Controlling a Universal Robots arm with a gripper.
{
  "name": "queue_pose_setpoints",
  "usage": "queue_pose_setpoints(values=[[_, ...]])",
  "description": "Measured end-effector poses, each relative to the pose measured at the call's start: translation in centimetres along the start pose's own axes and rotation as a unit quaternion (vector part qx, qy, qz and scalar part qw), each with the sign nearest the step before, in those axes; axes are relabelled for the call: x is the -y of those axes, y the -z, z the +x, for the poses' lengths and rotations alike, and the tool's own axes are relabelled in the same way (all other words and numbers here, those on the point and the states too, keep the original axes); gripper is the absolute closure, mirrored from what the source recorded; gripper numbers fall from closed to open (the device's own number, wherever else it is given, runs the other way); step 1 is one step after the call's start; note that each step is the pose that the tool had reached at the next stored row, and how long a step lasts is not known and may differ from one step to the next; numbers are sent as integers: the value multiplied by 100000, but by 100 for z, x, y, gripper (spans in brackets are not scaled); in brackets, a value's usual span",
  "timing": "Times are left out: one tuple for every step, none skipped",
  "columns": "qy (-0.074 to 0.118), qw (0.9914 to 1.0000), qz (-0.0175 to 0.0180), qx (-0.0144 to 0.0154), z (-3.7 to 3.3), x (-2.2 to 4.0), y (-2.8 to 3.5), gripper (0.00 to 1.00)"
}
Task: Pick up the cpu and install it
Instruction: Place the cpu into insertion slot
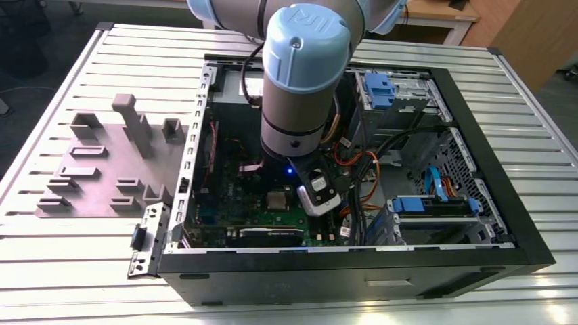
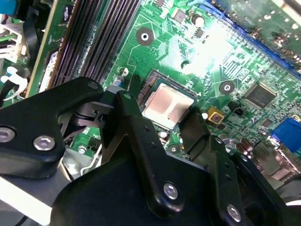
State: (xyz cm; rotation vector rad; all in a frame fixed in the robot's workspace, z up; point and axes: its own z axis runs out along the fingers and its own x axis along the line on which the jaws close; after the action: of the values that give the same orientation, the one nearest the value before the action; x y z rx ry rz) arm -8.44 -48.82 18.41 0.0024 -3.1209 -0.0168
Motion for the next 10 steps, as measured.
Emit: queue_pose_setpoints(values=[[-6, 100000, 0, -5, -8, 0, -1, 40], [-6, 100000, -4, 1, -17, 0, -1, 40], [-11, 100000, -10, 2, -25, 0, -2, 40], [-7, 100000, -14, 5, -29, 0, -2, 40], [-11, 100000, -15, 7, -32, 0, -2, 40], [-8, 100000, -14, 6, -35, 0, -2, 40], [-8, 100000, -18, 7, -40, 0, -2, 40], [-9, 100000, -21, 5, -48, 0, -1, 40], [-13, 100000, -29, 0, -57, 0, -1, 40], [-15, 100000, -38, -5, -66, 0, 0, 40]])
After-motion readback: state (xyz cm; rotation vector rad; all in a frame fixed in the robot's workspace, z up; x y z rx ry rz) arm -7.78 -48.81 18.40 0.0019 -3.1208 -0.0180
